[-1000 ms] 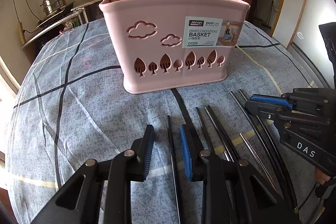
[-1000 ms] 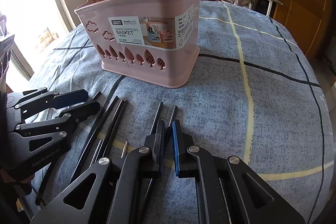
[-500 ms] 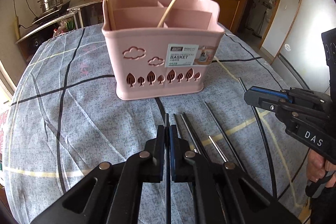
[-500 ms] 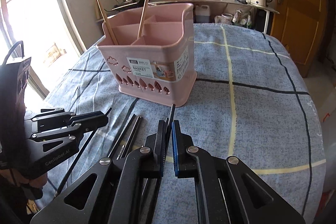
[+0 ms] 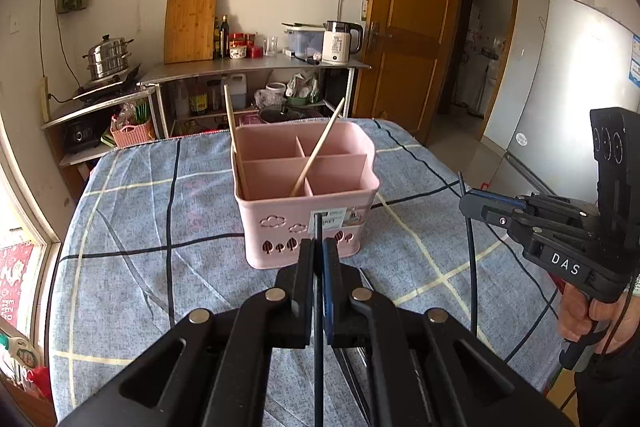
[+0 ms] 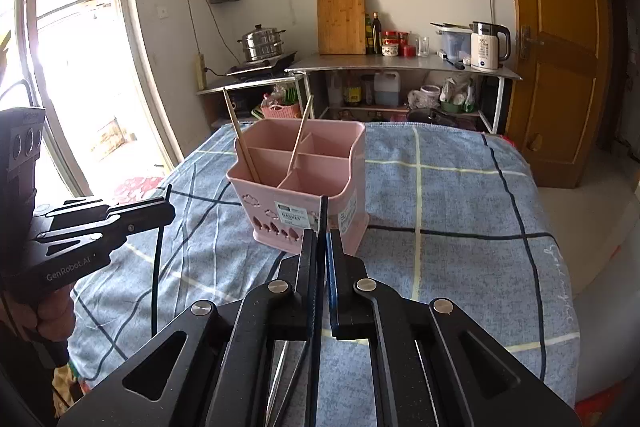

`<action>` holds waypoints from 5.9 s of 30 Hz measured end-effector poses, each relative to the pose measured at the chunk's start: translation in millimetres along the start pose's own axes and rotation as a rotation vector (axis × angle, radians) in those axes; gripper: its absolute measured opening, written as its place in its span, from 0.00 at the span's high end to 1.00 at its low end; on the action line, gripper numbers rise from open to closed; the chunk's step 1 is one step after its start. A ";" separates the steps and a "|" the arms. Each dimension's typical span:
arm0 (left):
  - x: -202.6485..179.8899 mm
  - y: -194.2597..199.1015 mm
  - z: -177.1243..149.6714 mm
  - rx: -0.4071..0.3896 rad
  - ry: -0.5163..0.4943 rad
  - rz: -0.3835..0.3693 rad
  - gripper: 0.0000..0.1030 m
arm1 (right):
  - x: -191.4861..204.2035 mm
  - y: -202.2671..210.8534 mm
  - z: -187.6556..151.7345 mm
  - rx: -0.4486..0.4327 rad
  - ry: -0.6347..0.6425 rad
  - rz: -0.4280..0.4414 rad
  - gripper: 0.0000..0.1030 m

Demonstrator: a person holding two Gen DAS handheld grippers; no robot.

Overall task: Organize utensils
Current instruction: 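Lift both dark chopsticks and carry them above the pink basket, then lower the dark chopsticks into the basket and open both tools, then withdraw both open tools from the basket toward the remaining chopsticks, then grasp a dark chopstick with the left tool while the right tool grasps another dark chopstick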

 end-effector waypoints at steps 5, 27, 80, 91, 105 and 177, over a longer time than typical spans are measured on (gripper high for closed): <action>4.0 16.4 12.8 -0.042 0.002 -0.002 0.95 | 1.4 14.9 12.1 -0.049 0.006 0.000 0.96; 6.8 40.4 41.5 -0.100 0.000 -0.007 0.96 | -2.7 41.8 36.3 -0.135 0.027 -0.009 0.96; 70.7 -35.5 121.2 -0.055 0.075 0.018 0.95 | 37.6 -62.1 112.7 -0.090 0.024 0.083 0.96; 70.4 -15.9 113.4 -0.118 0.098 0.020 0.85 | 25.1 -50.7 105.1 -0.086 0.005 0.091 0.88; 45.6 22.6 81.3 -0.154 0.070 0.033 0.76 | 13.2 0.3 69.7 -0.127 0.006 0.068 0.87; 9.4 -134.5 -82.6 0.290 0.019 0.056 0.88 | 9.3 -125.2 -86.5 0.339 0.039 0.037 0.87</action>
Point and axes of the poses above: each gripper's, at about its wrist camera, not at the fingertips, and y roughly against the way its jaws point, x to its left, z to its top, the point moved 5 cm from there along -y, roughly the way its jaws point, and after that the axes turned 7 degrees about -z, right-handed, at the moved point
